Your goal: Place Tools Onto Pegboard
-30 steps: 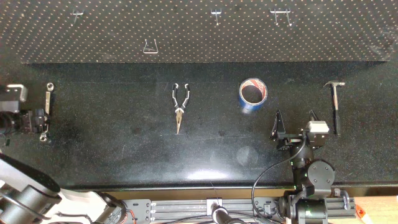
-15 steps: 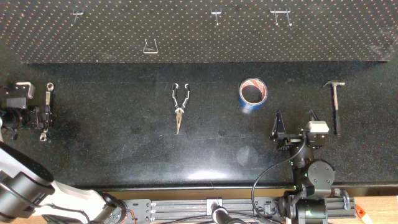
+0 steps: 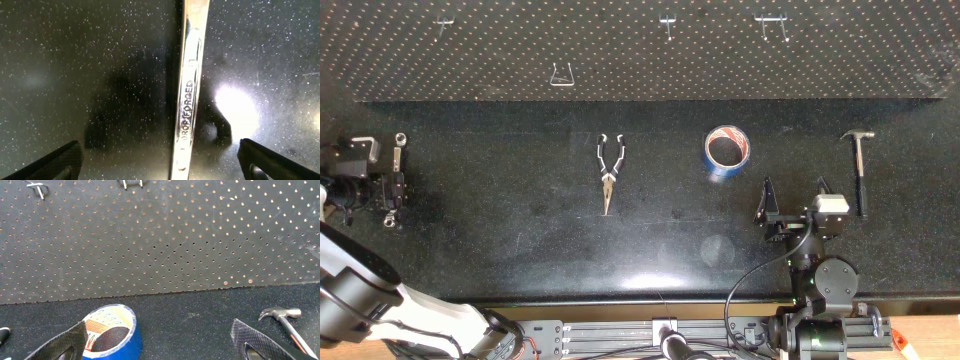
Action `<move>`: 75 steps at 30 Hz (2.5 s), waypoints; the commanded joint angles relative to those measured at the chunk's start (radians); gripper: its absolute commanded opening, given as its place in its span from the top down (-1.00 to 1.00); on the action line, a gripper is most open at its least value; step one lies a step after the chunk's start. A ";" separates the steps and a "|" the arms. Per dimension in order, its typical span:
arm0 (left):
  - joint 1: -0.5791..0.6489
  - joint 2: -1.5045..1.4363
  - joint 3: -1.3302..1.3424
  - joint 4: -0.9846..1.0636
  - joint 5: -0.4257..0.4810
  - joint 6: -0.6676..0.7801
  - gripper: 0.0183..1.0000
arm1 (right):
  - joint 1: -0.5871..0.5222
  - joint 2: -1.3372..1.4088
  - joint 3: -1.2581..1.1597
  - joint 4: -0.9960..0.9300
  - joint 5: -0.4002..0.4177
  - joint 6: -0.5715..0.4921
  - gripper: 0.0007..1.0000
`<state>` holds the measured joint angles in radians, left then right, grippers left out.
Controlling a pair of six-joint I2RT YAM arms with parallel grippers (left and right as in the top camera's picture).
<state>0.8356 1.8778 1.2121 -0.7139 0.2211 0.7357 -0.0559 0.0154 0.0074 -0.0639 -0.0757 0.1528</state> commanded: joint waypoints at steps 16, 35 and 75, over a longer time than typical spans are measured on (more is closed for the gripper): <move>-0.057 0.027 -0.003 0.016 -0.053 -0.006 -0.42 | 0.007 -0.005 -0.003 -0.006 0.009 0.011 -0.86; -0.057 0.027 -0.003 0.037 -0.041 -0.097 0.50 | 0.007 -0.005 -0.003 -0.006 0.009 0.011 -0.86; -0.057 0.027 -0.003 0.038 -0.027 -0.097 0.98 | 0.007 -0.005 -0.003 -0.006 0.009 0.011 -0.87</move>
<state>0.7780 1.8881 1.2121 -0.6788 0.1768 0.6483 -0.0559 0.0154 0.0074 -0.0639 -0.0757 0.1528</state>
